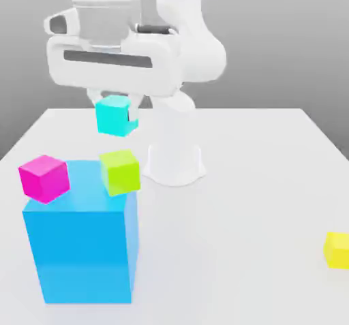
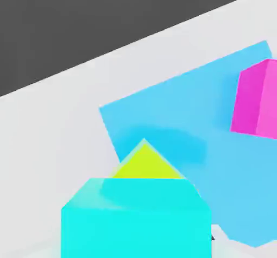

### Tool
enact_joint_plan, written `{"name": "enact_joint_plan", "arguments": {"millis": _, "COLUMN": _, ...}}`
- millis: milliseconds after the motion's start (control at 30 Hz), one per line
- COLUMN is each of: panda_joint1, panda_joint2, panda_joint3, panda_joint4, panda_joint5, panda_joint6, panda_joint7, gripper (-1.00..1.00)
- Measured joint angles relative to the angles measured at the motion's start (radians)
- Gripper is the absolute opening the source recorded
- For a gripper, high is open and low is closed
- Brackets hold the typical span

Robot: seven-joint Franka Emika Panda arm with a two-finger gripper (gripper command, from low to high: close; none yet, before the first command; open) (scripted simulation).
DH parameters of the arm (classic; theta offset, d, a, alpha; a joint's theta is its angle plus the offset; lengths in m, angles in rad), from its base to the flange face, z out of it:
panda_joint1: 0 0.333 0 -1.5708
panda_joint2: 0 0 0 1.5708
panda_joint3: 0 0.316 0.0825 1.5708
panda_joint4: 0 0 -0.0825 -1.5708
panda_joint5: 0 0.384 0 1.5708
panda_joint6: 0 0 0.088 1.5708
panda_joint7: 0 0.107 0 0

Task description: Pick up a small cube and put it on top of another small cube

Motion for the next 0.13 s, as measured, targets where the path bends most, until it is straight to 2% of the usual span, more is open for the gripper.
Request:
{"name": "enact_joint_plan", "arguments": {"millis": 33, "panda_joint1": -0.002, "panda_joint2": 0.011, "panda_joint3": 0.000, "panda_joint4": -0.018, "panda_joint5": 0.000, "panda_joint6": 0.029, "panda_joint7": 0.000, "gripper": 1.00}}
{"name": "enact_joint_plan", "arguments": {"millis": 133, "panda_joint1": -0.002, "panda_joint2": 0.011, "panda_joint3": 0.000, "panda_joint4": -0.018, "panda_joint5": 0.000, "panda_joint6": 0.029, "panda_joint7": 0.000, "gripper": 1.00}}
